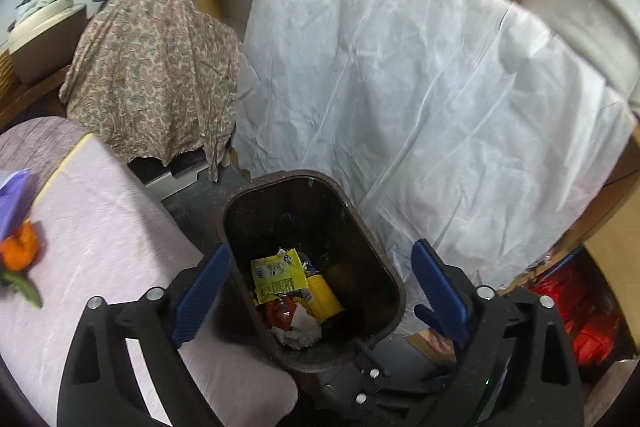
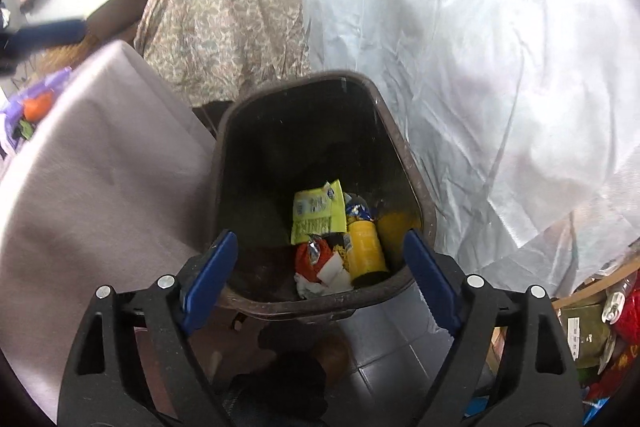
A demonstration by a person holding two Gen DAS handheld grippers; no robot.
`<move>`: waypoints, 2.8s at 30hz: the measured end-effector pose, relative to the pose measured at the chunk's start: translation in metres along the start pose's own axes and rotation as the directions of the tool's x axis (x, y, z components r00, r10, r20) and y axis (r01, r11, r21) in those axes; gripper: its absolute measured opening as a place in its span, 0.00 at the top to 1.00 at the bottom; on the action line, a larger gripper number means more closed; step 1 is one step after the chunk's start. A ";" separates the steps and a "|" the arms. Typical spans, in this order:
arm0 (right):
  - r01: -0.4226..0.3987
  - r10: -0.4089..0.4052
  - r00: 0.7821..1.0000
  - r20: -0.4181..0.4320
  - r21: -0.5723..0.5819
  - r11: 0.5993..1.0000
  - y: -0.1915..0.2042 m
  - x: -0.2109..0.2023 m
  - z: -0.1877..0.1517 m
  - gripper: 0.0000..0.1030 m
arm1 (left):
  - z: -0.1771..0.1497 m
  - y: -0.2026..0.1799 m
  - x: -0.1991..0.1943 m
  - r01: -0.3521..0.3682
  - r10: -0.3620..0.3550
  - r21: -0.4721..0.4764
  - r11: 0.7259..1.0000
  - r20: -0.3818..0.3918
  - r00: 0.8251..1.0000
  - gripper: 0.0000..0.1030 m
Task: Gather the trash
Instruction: 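Move both open tools back over the table toward the remaining trash, then grasp the purple tissue bag with the right tool while the left tool grasps the juice bottle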
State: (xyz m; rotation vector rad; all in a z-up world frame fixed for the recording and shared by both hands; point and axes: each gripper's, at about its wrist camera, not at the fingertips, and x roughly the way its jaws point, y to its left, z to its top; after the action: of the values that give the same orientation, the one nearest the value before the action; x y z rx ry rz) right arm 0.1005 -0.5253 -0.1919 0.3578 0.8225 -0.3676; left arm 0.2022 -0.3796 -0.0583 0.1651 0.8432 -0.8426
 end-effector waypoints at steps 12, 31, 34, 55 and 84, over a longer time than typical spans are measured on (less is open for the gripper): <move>-0.092 0.101 0.992 0.070 -0.119 0.989 0.066 -0.059 0.024 0.18 | -0.028 0.050 -0.108 0.002 0.000 -0.031 1.000 0.081 0.997 0.09; -0.270 0.299 0.954 -0.003 -0.435 0.859 0.244 -0.104 0.045 0.18 | -0.123 0.211 -0.238 -0.259 0.286 -0.224 0.940 0.097 0.953 0.09; -0.308 0.318 0.947 -0.047 -0.419 0.854 0.263 -0.100 0.054 0.18 | -0.127 0.232 -0.242 -0.327 0.348 -0.219 0.919 0.064 0.935 0.09; -0.031 0.202 0.975 0.086 -0.856 0.517 0.406 -0.045 0.048 0.20 | -0.105 0.310 -0.192 -0.502 0.507 0.077 0.862 -0.163 0.846 0.09; -0.165 0.420 0.897 0.140 -0.775 0.610 0.364 -0.133 0.055 0.91 | -0.115 0.291 -0.207 -0.474 0.473 0.006 0.880 -0.090 0.877 0.43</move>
State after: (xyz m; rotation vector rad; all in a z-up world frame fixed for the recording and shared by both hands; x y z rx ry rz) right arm 0.2158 -0.2064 0.0032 -0.3519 0.5207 0.2556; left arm 0.2657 -0.0102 -0.0415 0.3818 0.8444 -0.3663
